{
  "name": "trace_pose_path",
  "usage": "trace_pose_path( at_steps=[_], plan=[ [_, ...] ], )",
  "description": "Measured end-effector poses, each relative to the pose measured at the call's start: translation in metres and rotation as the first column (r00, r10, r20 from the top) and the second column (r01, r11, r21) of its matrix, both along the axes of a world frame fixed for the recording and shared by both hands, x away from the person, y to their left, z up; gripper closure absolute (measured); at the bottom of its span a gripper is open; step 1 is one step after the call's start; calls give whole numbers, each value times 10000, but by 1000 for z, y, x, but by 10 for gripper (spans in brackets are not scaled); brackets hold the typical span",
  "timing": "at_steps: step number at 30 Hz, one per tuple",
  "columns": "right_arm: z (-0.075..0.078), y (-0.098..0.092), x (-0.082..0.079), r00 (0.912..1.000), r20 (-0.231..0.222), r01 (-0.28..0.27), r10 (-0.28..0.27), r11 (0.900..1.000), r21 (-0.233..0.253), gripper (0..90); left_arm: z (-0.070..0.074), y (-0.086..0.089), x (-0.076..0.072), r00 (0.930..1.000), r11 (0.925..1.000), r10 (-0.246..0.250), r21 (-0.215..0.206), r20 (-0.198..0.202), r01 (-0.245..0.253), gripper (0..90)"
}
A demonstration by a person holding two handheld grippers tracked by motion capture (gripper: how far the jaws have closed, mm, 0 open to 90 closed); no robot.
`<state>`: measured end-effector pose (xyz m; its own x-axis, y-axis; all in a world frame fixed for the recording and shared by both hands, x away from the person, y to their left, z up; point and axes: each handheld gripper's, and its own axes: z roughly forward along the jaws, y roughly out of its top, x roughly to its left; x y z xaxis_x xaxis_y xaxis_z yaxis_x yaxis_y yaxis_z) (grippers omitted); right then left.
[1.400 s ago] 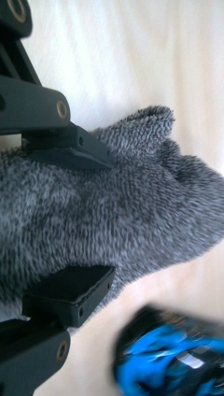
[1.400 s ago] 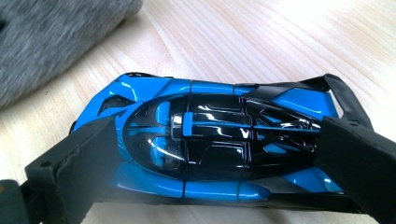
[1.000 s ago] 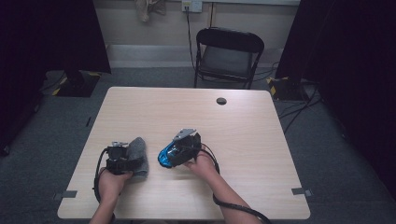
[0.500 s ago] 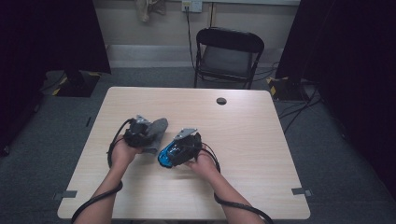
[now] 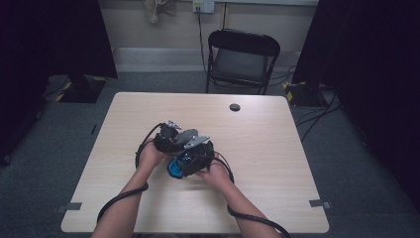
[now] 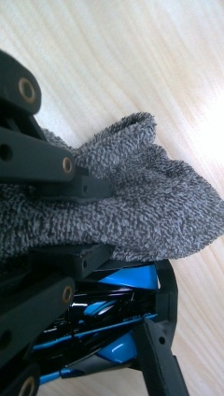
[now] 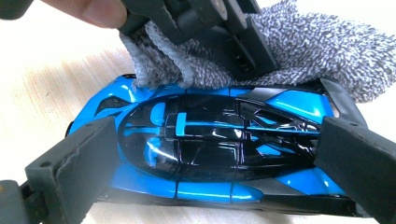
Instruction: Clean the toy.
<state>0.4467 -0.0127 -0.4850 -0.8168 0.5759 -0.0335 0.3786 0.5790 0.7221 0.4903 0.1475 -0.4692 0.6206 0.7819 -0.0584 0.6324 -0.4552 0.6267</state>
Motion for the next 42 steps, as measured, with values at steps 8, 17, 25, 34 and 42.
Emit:
trace_pose_path(
  at_steps=[8, 17, 25, 34, 42],
  plan=[
    [1, 1, 0, 10000, -72, -36, 35, 10000, -66, 0, 3, 6, -7, 9970, 9965, -763, 356, 90, 759, 746],
    [1, 2, 0, 9999, -95, -52, 51, 9999, -92, 0, 5, 23, -21, 9935, 9931, -1138, 297, 6, 1137, 746],
    [1, 2, -1, 9999, -129, -64, 63, 9999, -100, 0, 6, 37, -35, 9926, 9923, -1216, 254, -8, 1215, 746],
    [2, 3, -1, 9999, -124, -81, 79, 9999, -141, 0, 5, 50, -52, 9957, 9958, -918, -22, 113, 918, 745],
    [2, 3, -1, 9999, -127, -79, 77, 9998, -158, 0, 5, 58, -60, 9980, 9980, -621, -67, 98, 622, 743]
  ],
)
